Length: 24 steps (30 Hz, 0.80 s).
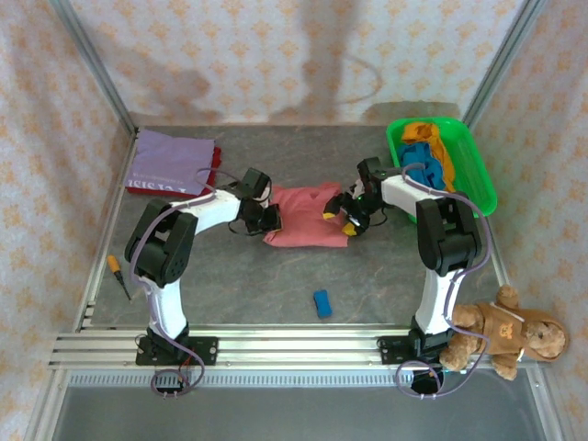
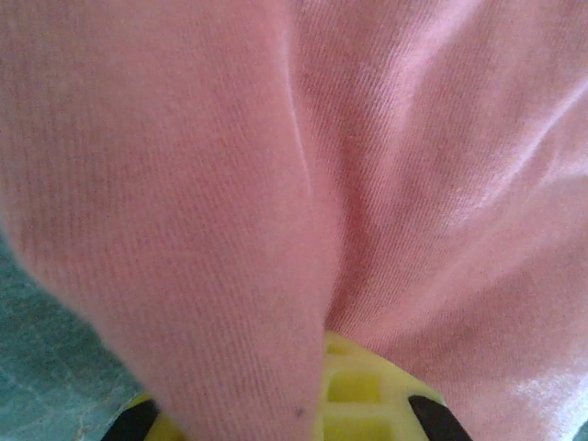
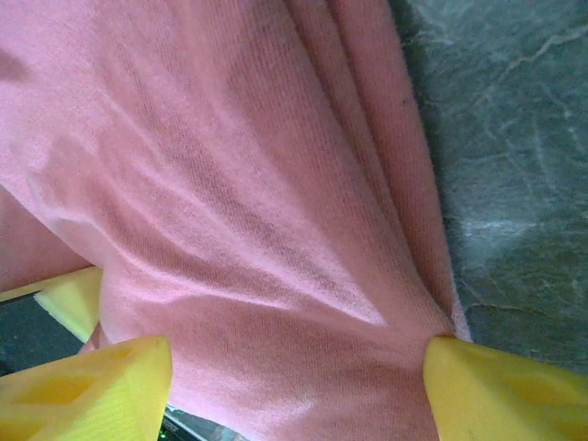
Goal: Fold and stack the t-shirts
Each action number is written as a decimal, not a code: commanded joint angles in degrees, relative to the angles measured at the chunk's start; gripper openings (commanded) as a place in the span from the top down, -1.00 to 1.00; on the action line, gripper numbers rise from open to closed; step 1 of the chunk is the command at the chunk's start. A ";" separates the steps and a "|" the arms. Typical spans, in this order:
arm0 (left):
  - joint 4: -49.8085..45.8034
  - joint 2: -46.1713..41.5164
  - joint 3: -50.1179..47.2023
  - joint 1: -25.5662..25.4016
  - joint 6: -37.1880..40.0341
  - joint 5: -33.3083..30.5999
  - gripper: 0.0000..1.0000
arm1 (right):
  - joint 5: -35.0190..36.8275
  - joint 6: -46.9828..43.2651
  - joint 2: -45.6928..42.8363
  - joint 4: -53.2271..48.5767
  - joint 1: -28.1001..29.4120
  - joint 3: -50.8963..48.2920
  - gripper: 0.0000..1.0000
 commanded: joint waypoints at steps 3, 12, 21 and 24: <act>-11.39 0.92 6.77 -0.25 7.64 -8.05 1.00 | 0.95 -0.39 -6.87 -3.23 -1.13 0.59 -0.55; -28.45 2.69 22.91 -0.28 18.67 -22.33 1.00 | 2.54 -1.42 -15.83 -6.70 -2.00 -1.83 -0.84; -38.83 10.30 40.96 1.75 30.61 -33.23 1.00 | 2.44 -1.63 -19.67 -7.31 -2.11 -4.80 -0.92; -41.35 13.00 47.44 2.96 33.71 -35.86 1.00 | 2.49 -1.68 -21.24 -6.97 -2.12 -5.47 -0.94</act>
